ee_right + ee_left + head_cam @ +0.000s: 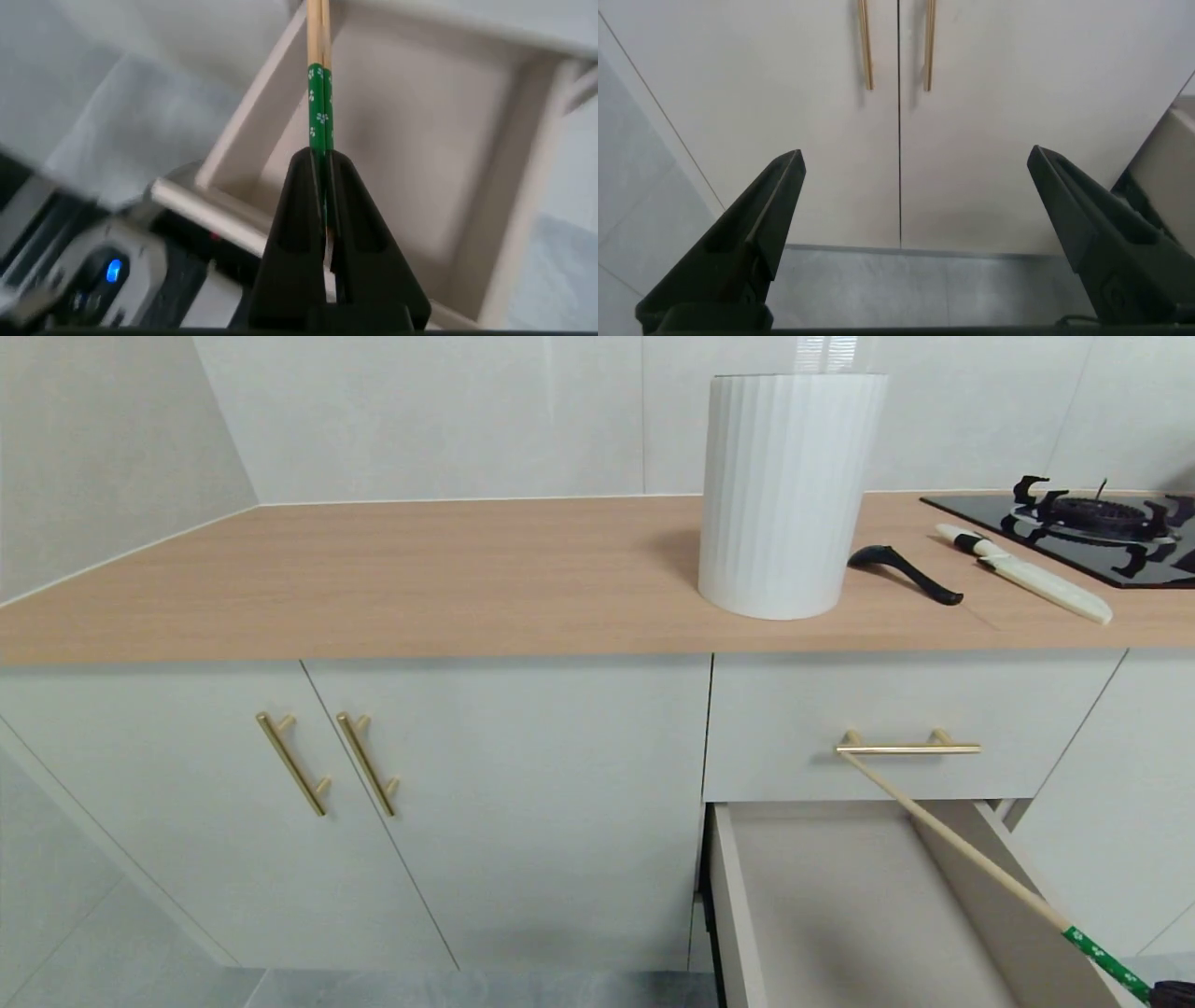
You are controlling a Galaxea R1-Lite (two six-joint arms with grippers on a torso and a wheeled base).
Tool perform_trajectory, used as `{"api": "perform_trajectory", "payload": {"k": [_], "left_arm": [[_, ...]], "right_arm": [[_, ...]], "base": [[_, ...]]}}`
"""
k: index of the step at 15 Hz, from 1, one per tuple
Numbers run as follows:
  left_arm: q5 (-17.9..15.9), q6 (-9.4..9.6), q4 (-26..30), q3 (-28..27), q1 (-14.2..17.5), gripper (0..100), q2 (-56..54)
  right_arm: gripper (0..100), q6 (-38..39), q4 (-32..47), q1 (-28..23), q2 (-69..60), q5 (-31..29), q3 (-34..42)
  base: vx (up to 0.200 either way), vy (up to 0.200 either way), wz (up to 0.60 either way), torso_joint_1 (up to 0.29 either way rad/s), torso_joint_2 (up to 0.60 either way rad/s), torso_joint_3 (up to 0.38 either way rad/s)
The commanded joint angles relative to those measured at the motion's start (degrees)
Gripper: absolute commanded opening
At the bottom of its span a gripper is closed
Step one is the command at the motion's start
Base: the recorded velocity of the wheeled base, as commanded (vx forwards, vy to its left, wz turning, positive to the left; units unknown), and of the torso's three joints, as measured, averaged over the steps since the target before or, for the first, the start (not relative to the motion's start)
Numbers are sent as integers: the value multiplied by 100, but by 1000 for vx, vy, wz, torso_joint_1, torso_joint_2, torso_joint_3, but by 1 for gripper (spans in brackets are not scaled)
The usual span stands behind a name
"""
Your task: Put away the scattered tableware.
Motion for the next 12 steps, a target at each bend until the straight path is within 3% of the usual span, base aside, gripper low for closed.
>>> {"api": "perform_trajectory", "payload": {"k": [1, 3, 7, 11, 12], "left_arm": [[4, -3, 1, 2, 2, 100, 2], [4, 5, 1, 2, 2, 100, 2], [4, -3, 1, 2, 2, 100, 2], [4, 5, 1, 2, 2, 100, 2], [4, 5, 1, 2, 2, 100, 2]], "right_arm": [[0, -9, -38, 64, 112, 63, 97], [0, -9, -240, 81, 358, 99, 238], [0, -36, -284, 134, 956, 353, 317], [0, 26, -284, 125, 2274, 327, 35], [0, 360, -302, 125, 3127, 292, -272]], "base": [[0, 0, 0, -100, 447, 339], [0, 0, 0, -54, 320, 256], [0, 0, 0, -13, 57, 38], [0, 0, 0, 0, 0, 0], [0, 0, 0, 0, 0, 0]]}}
